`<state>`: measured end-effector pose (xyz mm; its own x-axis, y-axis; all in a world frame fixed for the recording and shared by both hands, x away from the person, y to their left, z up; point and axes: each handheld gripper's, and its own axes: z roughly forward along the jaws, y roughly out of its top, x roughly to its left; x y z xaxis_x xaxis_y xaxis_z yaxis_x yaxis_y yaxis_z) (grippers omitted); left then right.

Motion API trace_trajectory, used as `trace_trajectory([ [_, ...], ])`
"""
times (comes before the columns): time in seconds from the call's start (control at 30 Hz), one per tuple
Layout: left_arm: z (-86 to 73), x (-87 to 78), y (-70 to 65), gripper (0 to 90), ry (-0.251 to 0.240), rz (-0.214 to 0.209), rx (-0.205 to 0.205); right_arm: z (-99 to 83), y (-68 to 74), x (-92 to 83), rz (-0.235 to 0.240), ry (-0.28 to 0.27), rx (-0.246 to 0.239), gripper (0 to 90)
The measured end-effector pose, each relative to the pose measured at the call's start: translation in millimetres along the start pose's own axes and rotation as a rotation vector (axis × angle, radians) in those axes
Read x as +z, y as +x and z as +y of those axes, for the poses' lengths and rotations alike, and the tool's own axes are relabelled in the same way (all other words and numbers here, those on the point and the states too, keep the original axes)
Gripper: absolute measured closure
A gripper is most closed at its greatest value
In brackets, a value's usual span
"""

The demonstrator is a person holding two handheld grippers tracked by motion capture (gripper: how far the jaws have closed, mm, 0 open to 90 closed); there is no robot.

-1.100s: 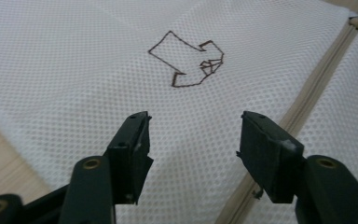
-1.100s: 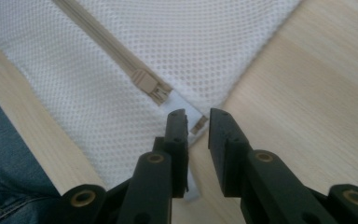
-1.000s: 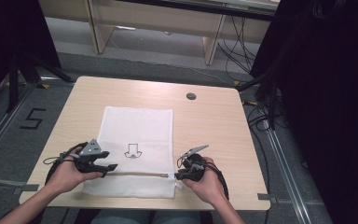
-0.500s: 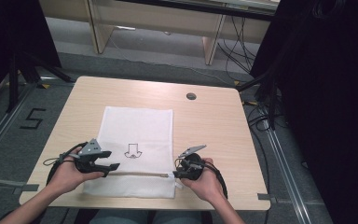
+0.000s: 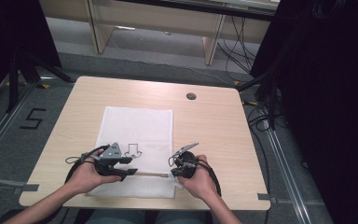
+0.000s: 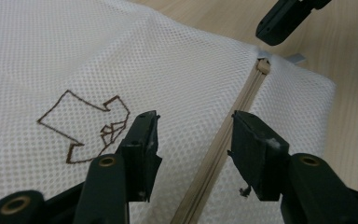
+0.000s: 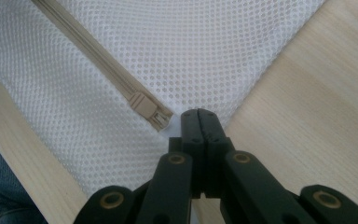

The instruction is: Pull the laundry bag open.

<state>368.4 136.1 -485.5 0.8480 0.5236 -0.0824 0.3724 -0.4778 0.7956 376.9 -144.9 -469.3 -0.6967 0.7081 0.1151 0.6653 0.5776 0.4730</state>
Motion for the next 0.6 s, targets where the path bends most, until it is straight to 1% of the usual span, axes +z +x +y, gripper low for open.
trace_trajectory([
  [0.03,1.5,1.8,-0.5,51.5,0.001,-0.008,0.014,0.4,-0.2,0.7,0.000,0.004,0.008,90.0],
  [0.07,2.9,3.5,-2.2,52.1,0.007,-0.007,0.018,0.6,-0.1,1.0,0.002,0.007,0.020,90.0],
  [0.13,5.5,8.1,-4.2,53.1,0.023,-0.014,0.035,0.9,-1.5,2.0,0.005,0.003,0.023,90.0],
  [0.17,6.0,11.2,-5.6,53.5,0.009,-0.028,0.035,1.2,-2.3,1.7,0.003,0.003,0.025,90.0],
  [0.23,8.3,16.6,-7.6,53.9,0.017,-0.043,0.040,1.6,-3.5,2.0,0.006,0.001,0.025,90.0],
  [0.27,9.5,19.6,-8.7,53.9,0.027,-0.044,0.042,1.8,-3.1,2.3,0.015,0.011,0.040,90.0],
  [0.3,10.7,22.2,-8.8,54.2,0.033,-0.045,0.062,1.9,-2.6,1.9,0.008,0.029,0.050,90.0],
  [0.33,11.0,24.0,-9.8,54.3,0.032,-0.051,0.053,1.8,-4.4,4.1,0.005,0.014,0.016,90.0],
  [0.37,11.7,24.7,-9.7,54.4,0.040,-0.050,0.066,1.7,-4.1,4.5,0.009,0.028,0.032,90.0],
  [0.4,11.7,27.1,-10.8,54.6,0.034,-0.057,0.054,1.6,-4.6,5.1,0.006,0.026,0.023,90.0],
  [0.43,12.3,28.0,-11.9,54.8,0.042,-0.055,0.052,1.5,-4.7,5.5,0.009,0.029,0.024,90.0],
  [0.47,12.9,29.2,-11.6,55.0,0.043,-0.057,0.067,1.6,-4.6,6.2,0.013,0.028,0.029,90.0],
  [0.5,13.7,29.7,-12.0,55.2,0.051,-0.052,0.071,1.7,-5.0,6.9,0.013,0.025,0.023,90.0],
  [0.53,14.2,30.8,-12.6,55.3,0.047,-0.057,0.066,1.8,-4.7,7.3,0.015,0.027,0.028,90.0],
  [0.57,15.2,32.0,-12.5,55.4,0.043,-0.063,0.076,1.8,-4.5,7.6,0.014,0.024,0.027,90.0],
  [0.6,15.8,32.5,-13.5,55.5,0.053,-0.058,0.069,1.7,-4.4,8.1,0.016,0.023,0.028,90.0],
])
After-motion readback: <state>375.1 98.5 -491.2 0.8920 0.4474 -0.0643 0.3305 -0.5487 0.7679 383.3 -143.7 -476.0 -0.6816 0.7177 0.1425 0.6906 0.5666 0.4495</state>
